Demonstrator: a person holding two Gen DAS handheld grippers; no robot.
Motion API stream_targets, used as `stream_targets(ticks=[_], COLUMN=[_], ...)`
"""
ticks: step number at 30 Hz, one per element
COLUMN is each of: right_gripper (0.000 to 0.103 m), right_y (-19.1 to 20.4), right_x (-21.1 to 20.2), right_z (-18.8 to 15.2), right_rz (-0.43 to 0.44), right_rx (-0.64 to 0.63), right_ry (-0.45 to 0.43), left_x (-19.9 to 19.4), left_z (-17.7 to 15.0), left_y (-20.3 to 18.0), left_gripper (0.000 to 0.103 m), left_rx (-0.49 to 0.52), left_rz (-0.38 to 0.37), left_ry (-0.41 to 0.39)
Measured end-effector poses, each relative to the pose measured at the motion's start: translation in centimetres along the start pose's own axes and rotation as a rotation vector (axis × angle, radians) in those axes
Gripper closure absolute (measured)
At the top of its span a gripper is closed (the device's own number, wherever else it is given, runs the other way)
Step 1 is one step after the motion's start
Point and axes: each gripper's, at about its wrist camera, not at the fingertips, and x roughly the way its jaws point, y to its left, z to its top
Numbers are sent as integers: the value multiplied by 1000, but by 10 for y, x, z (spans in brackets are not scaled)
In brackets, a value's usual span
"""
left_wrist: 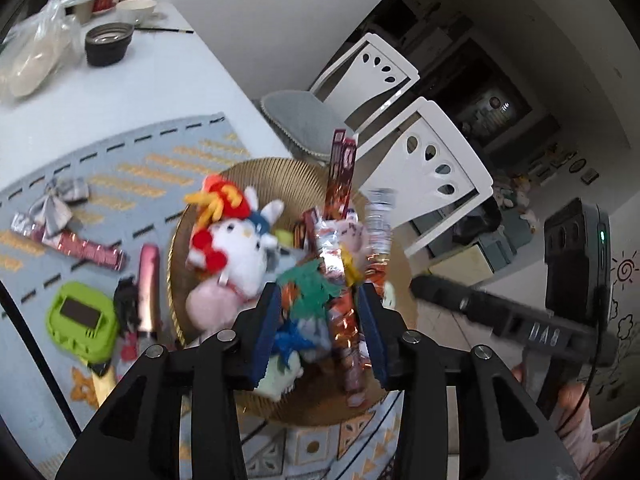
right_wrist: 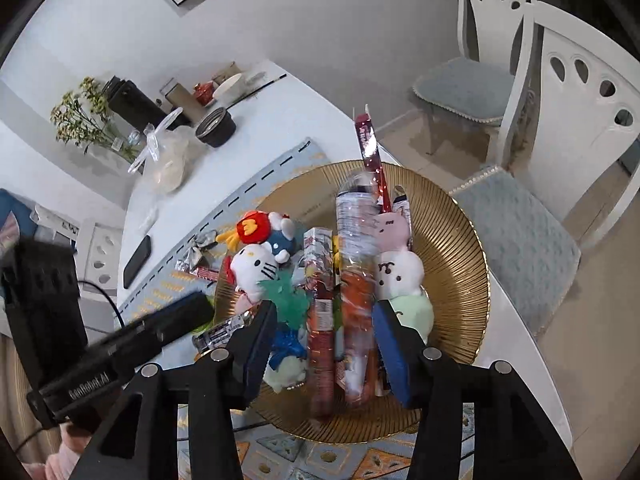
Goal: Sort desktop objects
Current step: 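Carry the green figure and snack stick to the gold plate and release both, then grasp the plaid bow with the left gripper while the right grasps a dark red box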
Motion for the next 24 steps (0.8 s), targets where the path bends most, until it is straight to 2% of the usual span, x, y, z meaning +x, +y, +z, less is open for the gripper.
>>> stream_targets(ticks=[8,15,24], right_gripper=[51,50,50], right_y=[8,41,92], right_x=[-4,2,16], right_z=[3,-4,-13], right_rz=[79,90,127], right_rx=[15,-69,-150], right_ry=[33,84,142], left_x=[-22,-46,-74], left_z=[-23,-31,-39], left_y=[12,10,29], left_gripper=[66,66,66], left_rx=[-40,3,-31], left_rz=[25,172,226], left_ry=[2,-50,-98])
